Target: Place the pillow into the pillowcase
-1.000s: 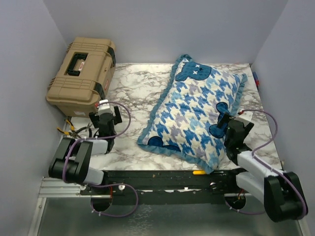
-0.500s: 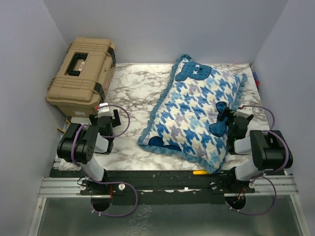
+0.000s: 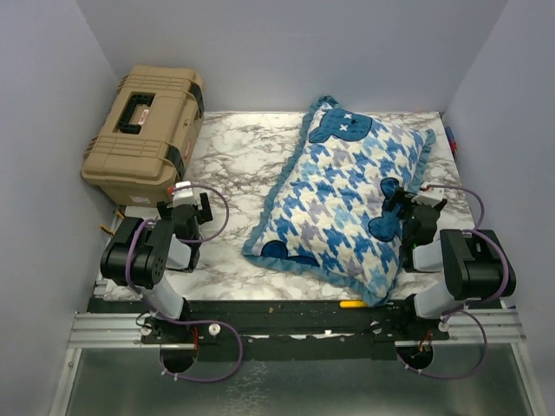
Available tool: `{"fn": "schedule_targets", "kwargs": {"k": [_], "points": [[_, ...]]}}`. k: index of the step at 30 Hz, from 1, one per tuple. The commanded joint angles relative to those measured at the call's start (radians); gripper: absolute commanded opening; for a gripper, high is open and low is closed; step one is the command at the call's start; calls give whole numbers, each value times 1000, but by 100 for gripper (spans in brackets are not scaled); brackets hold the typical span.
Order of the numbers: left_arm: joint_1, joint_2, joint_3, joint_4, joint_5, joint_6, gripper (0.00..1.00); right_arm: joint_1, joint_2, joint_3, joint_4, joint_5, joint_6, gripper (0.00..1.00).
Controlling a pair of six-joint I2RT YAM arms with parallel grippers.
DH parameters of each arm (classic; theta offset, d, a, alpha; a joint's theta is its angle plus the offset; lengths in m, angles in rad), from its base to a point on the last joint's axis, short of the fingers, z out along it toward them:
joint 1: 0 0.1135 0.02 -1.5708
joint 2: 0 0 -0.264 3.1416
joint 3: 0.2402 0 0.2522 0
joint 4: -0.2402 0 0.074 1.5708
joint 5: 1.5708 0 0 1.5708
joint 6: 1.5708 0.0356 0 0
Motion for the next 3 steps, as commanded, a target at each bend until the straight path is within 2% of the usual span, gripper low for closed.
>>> {"fn": "schedule_targets", "kwargs": {"k": [1,3], "points": [[0,1,21,128,54,25,99,-2,5,14,50,-25,-10,100],[1,-2,18,129,55,24,99,-2,5,14,50,-25,-10,100]]}}
